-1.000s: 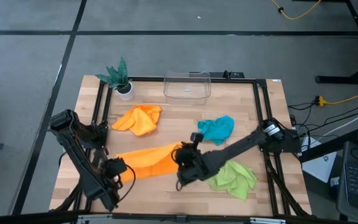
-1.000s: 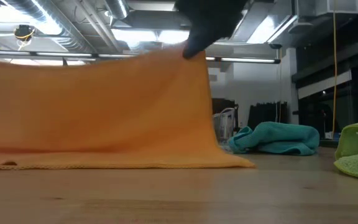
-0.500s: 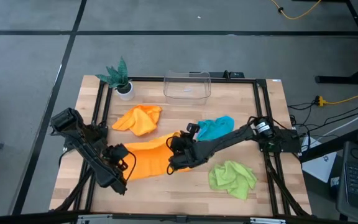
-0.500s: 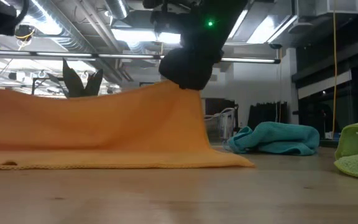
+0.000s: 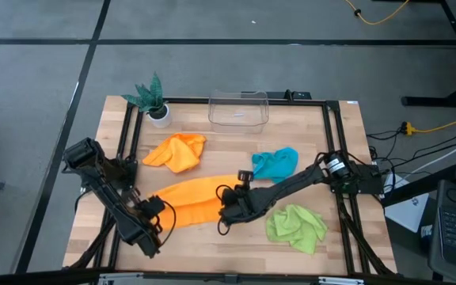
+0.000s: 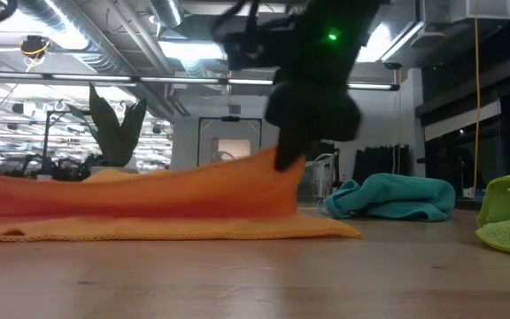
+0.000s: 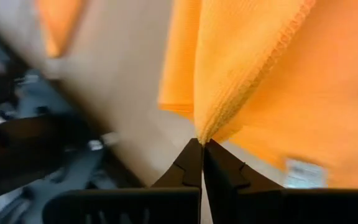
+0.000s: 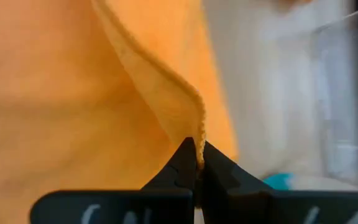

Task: Fold microfiber towels
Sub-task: Fold the bottom orange microfiber towel

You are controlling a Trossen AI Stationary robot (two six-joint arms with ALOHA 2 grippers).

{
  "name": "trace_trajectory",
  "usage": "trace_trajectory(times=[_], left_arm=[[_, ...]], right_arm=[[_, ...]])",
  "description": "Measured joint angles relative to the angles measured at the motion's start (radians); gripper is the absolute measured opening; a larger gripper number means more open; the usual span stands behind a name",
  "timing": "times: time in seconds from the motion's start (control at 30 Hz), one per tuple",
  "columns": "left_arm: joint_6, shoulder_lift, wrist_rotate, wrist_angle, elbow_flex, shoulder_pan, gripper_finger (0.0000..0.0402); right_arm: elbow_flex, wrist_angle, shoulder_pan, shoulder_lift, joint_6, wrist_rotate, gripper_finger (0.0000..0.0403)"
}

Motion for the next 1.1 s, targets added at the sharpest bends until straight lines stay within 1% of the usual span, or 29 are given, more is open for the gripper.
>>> trace_trajectory(times=[0.13, 0.33, 0.4, 0.57, 0.63, 0.77, 0.83, 1.0, 1.1], left_arm=[[0.024, 0.0, 0.015, 0.043, 0.0, -0.01, 0.0], [0.029, 0.0, 0.075, 0.058, 0.0, -0.014, 0.0], [0.033, 0.0, 0.078, 0.081, 0.0, -0.014, 0.0], [0.081, 0.0, 0.079, 0.158, 0.0, -0.014, 0.0], [0.078, 0.0, 0.077, 0.163, 0.0, -0.014, 0.0001], [0.074, 0.0, 0.081, 0.161, 0.0, -0.014, 0.002], [0.074, 0.0, 0.097, 0.159, 0.0, -0.013, 0.0037], [0.073, 0.0, 0.137, 0.159, 0.0, -0.014, 0.0087], [0.115, -0.006, 0.18, 0.161, 0.001, -0.013, 0.0111]], right_arm=[[-0.026, 0.01, 0.014, 0.0, 0.003, -0.095, 0.0006], [-0.026, 0.025, 0.038, 0.0, -0.005, -0.177, 0.0006], [-0.026, 0.025, 0.042, 0.0, -0.005, -0.192, 0.0006], [-0.026, 0.025, 0.051, 0.0, -0.004, -0.192, 0.0014], [-0.026, 0.028, 0.052, 0.0, -0.003, -0.196, 0.0024], [-0.026, 0.032, 0.052, 0.0, -0.002, -0.266, 0.0059], [-0.026, 0.034, 0.052, 0.0, -0.003, -0.299, 0.0082], [-0.026, 0.032, 0.052, 0.0, -0.006, -0.332, 0.0134], [-0.019, 0.01, 0.051, 0.0, -0.044, -0.421, 0.0155]])
